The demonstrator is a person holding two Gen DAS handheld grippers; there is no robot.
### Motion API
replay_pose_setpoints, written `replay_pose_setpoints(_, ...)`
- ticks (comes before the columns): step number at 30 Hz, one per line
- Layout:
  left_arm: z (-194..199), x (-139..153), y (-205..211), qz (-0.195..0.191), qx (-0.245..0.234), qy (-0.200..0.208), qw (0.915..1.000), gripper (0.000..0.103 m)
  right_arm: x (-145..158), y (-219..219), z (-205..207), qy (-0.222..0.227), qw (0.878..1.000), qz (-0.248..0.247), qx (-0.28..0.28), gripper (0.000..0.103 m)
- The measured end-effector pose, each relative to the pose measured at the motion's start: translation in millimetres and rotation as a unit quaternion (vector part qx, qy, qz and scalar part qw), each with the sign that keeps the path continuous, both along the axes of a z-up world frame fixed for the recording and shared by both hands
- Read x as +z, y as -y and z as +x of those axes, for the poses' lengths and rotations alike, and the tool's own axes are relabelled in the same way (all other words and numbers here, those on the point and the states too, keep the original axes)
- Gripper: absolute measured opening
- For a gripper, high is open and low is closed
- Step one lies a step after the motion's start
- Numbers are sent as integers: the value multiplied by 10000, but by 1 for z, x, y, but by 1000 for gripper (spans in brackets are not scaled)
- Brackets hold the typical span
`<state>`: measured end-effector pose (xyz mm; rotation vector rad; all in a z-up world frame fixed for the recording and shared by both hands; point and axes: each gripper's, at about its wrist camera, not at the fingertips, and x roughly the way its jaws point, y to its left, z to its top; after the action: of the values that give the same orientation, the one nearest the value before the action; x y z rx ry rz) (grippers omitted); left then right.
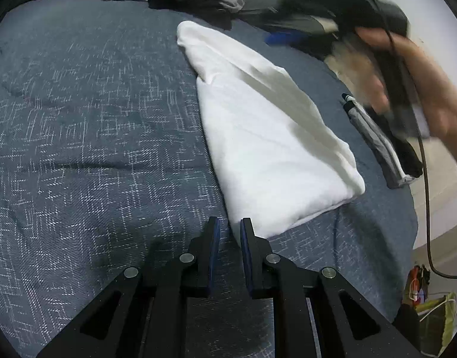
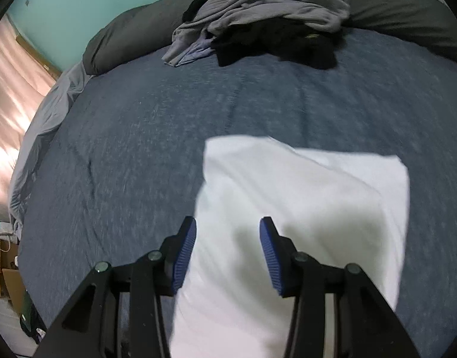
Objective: Fold clothes
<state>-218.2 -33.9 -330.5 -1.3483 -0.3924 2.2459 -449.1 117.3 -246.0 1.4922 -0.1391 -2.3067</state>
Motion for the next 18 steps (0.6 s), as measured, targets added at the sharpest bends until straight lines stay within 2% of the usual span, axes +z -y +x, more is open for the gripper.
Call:
replay_pose_setpoints(7,-4,-10,13,182,173,153,9996,15,-11,42,-39,65,9995,309,-4,46)
replay_pose_setpoints(12,-6,-7,10,143,179,95,9997,15,-19,58,-59,68,9983,576,-50,47)
replay_pose_setpoints(18,-6,-4,3,135,159,31,9998,15,-33,82,-76,70,9926,1206,82,47)
